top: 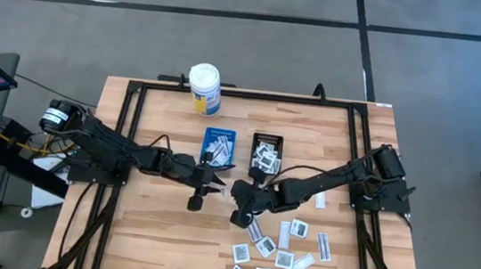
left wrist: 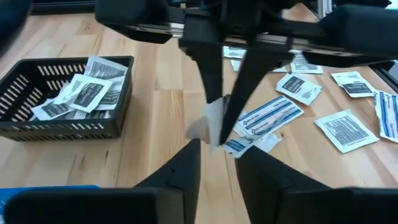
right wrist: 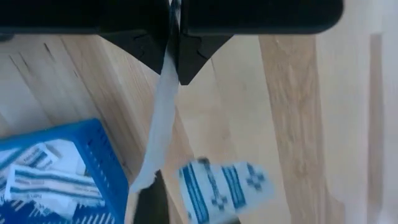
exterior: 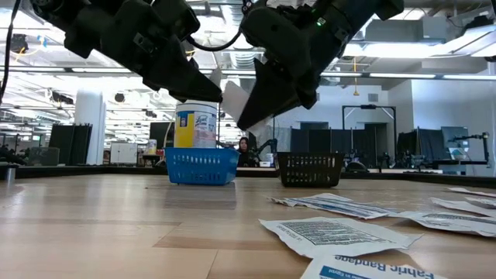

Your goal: Pick & Place First Aid Supplies

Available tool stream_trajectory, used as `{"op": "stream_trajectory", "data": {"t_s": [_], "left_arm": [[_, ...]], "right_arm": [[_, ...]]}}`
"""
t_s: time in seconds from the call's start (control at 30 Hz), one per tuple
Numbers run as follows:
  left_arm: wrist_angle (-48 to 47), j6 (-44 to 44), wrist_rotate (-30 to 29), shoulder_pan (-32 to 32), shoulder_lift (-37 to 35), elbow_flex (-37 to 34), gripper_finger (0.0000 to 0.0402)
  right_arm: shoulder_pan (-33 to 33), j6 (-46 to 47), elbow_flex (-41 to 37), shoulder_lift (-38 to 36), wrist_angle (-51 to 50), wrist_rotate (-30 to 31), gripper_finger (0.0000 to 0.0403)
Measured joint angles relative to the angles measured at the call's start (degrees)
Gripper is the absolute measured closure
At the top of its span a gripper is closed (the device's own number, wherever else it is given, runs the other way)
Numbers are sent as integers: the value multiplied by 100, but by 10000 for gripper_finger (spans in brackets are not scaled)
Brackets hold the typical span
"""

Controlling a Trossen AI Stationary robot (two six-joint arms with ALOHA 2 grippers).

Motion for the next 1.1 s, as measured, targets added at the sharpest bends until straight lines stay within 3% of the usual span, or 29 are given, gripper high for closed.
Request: {"op": "stream_trajectory", "data": {"t_s": [0.23,0.6,0.73,0.87,1.1], "left_arm": [[1,-42,-153,1,0,0,283],[132,-2,49,-2,0,0,285],[158,-1,49,1,0,0,318],[160,0,63,-2,0,0,384],[158,2,65,-2,0,0,395]], "right_arm": [[11,-387,0,0,387,-26,401],[0,-653,0,0,528,-4,401],[0,-690,0,0,564,-4,401],[-1,-690,0,0,557,-2,401],[-4,-686,0,0,522,17,401]]}}
